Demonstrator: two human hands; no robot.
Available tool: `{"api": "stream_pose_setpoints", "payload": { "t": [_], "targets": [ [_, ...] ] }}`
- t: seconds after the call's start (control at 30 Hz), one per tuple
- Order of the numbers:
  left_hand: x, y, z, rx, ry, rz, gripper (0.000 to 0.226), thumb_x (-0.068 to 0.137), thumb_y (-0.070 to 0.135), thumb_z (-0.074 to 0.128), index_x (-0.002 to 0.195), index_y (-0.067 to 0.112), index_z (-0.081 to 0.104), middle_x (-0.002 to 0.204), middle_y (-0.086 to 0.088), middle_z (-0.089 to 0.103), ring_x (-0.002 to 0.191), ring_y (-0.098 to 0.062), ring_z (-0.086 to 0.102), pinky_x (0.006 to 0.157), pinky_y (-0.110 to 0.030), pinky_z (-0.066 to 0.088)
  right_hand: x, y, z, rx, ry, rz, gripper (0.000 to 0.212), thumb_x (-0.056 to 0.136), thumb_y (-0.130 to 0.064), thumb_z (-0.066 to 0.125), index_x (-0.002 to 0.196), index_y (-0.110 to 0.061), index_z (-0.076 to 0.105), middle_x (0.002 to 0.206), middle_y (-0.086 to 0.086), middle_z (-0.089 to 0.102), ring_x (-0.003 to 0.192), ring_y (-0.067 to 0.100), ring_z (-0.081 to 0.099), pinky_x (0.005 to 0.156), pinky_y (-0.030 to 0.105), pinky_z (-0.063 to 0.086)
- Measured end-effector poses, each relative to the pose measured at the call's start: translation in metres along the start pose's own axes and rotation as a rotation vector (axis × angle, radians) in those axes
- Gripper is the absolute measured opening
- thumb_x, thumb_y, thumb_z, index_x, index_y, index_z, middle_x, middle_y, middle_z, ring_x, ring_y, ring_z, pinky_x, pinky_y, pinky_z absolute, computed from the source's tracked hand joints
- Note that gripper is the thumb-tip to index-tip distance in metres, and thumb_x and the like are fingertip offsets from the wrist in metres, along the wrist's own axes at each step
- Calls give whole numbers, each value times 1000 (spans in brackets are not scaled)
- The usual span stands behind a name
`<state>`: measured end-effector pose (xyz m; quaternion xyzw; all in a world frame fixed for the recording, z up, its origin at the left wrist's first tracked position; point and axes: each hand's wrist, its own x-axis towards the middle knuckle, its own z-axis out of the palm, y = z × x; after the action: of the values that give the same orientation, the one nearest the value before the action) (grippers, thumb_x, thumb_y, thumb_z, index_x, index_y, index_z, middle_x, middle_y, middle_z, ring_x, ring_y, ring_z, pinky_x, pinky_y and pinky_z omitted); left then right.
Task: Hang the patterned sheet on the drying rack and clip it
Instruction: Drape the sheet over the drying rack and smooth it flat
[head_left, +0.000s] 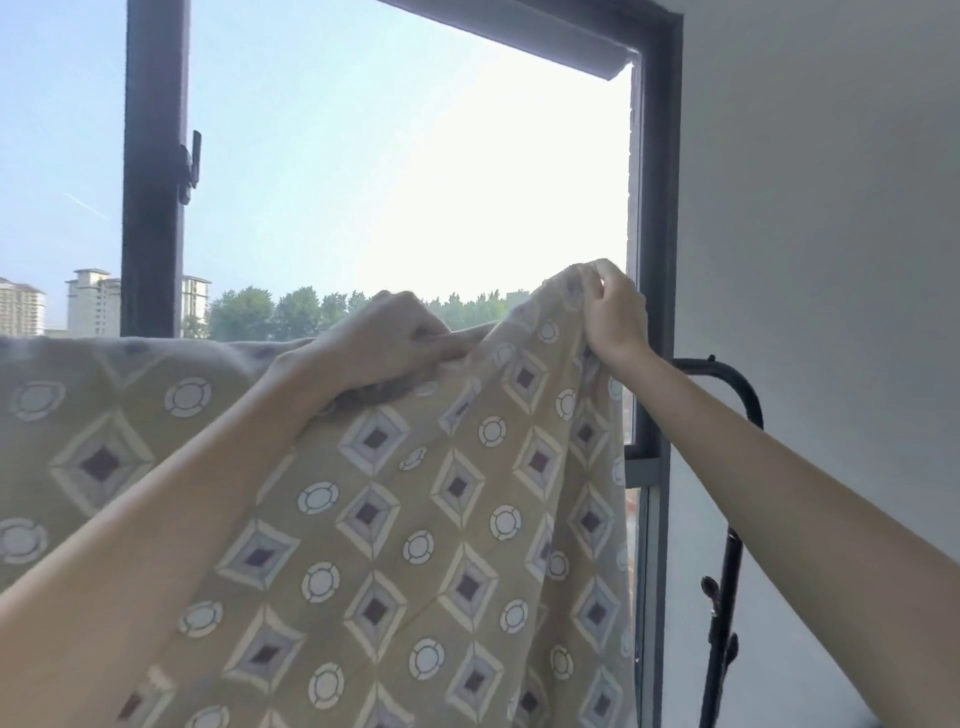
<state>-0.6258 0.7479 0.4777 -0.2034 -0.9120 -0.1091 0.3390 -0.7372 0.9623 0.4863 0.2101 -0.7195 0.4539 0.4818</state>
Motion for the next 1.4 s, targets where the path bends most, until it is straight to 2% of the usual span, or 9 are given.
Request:
{"api": "stream_pose_setpoints", "payload": {
  "t": [0.1, 0.27, 0.4, 0.63, 0.77, 0.87, 1.07, 1.2, 1.4],
  "targets": [
    [5, -6, 5, 28, 101, 24, 74, 77, 68, 42, 82, 0, 71, 64, -10, 68, 43, -20, 55, 42, -18, 42, -8, 12, 1, -81, -22, -7, 34, 103, -26, 30, 71, -17, 36, 60, -6, 39, 52, 9, 32, 49, 25, 26],
    [29, -27, 3, 134, 85, -79, 31, 95, 38, 49, 91, 15, 70, 92, -4, 70, 81, -22, 65, 77, -43, 53, -3, 24, 4, -165, -96, -72, 30, 104, -27, 26, 83, -10, 41, 61, 0, 43, 52, 13, 36, 49, 27, 31],
    [48, -25, 0, 333, -11, -171, 16, 91, 40, 56, 87, 31, 69, 103, 5, 65, 87, -17, 58, 65, -28, 46, 9, 28, 12, -235, -187, -13, 27, 103, -24, 32, 85, -8, 45, 68, 3, 50, 62, 18, 46, 54, 28, 35],
    [56, -19, 23, 120, 59, 37, 25, 77, 20, 74, 102, 21, 70, 76, 8, 57, 65, -1, 52, 64, -19, 42, 19, 45, 14, -316, -147, 83, 18, 89, -3, 59, 102, -6, 47, 74, 2, 50, 69, 20, 55, 49, 20, 40],
    [51, -7, 30, -65, 69, 35, 38, 90, 44, 50, 89, 14, 73, 73, 7, 66, 54, 6, 57, 61, -12, 46, 19, 47, 15, -315, -110, 80, 32, 85, 0, 61, 108, -8, 40, 73, 2, 48, 66, 20, 54, 50, 24, 44],
    [37, 2, 35, 135, -71, 12, 53, 88, 58, 39, 107, 17, 67, 73, 5, 65, 45, 6, 50, 52, -11, 42, 15, 44, 19, -320, -56, 77, 26, 88, -6, 61, 108, -8, 43, 88, 8, 56, 74, 23, 58, 58, 29, 46],
    [14, 4, 47, 436, 48, -101, 56, 95, 55, 16, 112, 27, 60, 63, 7, 57, 60, -8, 49, 83, -34, 40, -10, 61, 19, -165, 97, -90, 15, 97, -21, 47, 97, -8, 54, 94, 6, 60, 91, 22, 53, 81, 40, 47],
    [16, 7, 62, 550, 99, -236, 49, 100, 45, 13, 114, 29, 57, 81, 3, 61, 86, -18, 56, 107, -49, 17, -61, 91, 9, -146, 210, -88, 22, 94, -35, 49, 99, -13, 48, 104, 3, 49, 101, 19, 40, 85, 35, 31],
    [20, 14, 69, 534, 96, -289, 57, 98, 49, 10, 119, 26, 57, 93, -3, 64, 101, -24, 56, 106, -51, 21, -114, 99, -2, 318, -373, 247, 38, 98, -43, 42, 75, -12, 41, 60, -3, 41, 51, 10, 37, 52, 26, 32]
  ]
}}
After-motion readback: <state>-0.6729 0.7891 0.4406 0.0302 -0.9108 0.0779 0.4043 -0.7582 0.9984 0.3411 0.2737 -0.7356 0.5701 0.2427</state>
